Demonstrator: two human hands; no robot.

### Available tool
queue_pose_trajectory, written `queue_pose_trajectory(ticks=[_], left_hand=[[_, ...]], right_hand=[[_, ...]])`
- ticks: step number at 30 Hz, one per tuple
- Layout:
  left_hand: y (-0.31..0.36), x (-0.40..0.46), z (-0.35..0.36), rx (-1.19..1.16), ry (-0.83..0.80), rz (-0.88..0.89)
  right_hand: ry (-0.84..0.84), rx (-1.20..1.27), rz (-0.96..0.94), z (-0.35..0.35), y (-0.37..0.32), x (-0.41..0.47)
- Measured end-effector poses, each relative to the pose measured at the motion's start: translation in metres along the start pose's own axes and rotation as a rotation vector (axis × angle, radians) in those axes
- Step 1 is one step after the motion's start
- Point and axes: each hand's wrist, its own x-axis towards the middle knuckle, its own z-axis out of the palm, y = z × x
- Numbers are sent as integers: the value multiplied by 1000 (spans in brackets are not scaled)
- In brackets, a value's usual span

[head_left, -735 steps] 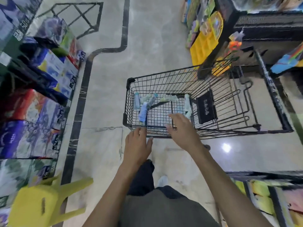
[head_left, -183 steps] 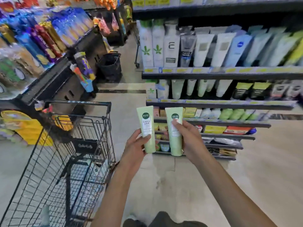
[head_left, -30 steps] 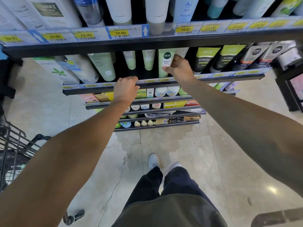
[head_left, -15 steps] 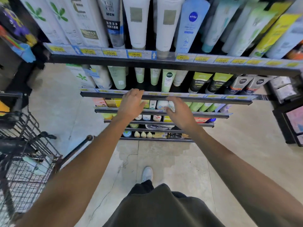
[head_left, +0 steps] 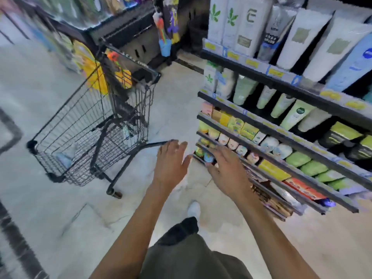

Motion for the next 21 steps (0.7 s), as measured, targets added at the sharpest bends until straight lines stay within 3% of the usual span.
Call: queue_pose_trajectory(ticks=[11,21], left_hand=[[-117,-129,-56,24,123,-493],[-241,-155,-92,-45,273,-673]], right_hand=[[-258,49,-367,73,-143,57],[-347,91,-429,129,-255,122]])
